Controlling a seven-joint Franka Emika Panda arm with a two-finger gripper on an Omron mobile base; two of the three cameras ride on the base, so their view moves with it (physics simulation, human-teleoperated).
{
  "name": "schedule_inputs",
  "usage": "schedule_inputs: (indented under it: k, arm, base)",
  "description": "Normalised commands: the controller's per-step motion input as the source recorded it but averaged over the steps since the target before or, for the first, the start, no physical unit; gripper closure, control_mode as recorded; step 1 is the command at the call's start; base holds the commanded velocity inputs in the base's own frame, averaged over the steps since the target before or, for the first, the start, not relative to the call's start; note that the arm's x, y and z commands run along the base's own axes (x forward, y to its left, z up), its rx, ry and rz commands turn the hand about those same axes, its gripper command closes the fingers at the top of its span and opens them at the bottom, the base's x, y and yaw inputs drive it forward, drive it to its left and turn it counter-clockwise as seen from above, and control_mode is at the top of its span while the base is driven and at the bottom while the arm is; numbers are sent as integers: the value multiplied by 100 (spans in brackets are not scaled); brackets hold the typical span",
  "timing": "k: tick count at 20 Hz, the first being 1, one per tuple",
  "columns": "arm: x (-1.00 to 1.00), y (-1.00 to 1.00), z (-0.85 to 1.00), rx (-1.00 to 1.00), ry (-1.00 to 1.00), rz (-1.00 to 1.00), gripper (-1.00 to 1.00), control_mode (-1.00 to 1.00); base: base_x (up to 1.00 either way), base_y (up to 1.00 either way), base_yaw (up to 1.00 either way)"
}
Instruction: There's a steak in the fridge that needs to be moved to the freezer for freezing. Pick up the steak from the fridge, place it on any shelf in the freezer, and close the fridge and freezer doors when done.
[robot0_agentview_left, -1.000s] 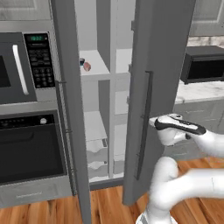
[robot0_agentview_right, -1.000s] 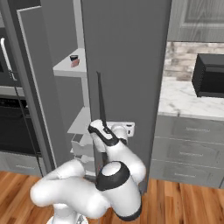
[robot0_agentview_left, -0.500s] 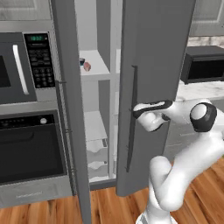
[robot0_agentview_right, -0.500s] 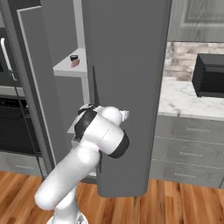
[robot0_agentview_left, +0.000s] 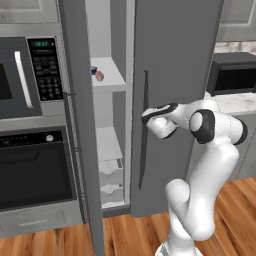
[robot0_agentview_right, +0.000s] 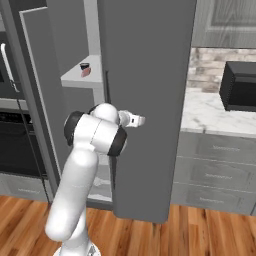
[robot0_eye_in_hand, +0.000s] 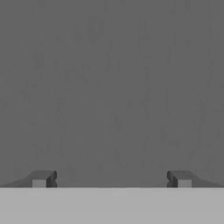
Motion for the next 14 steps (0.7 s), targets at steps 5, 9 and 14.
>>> schedule_inputs:
  k: [5, 9, 14]
  arm:
    - [58, -17, 2, 1, 1, 0, -100, -100]
    - [13, -12, 17, 1, -6, 0, -100, -100]
    - [-12, -1, 28, 0, -3, 0, -100, -100]
  base:
    - [0, 0, 0]
    - [0, 0, 0]
    - [0, 0, 0]
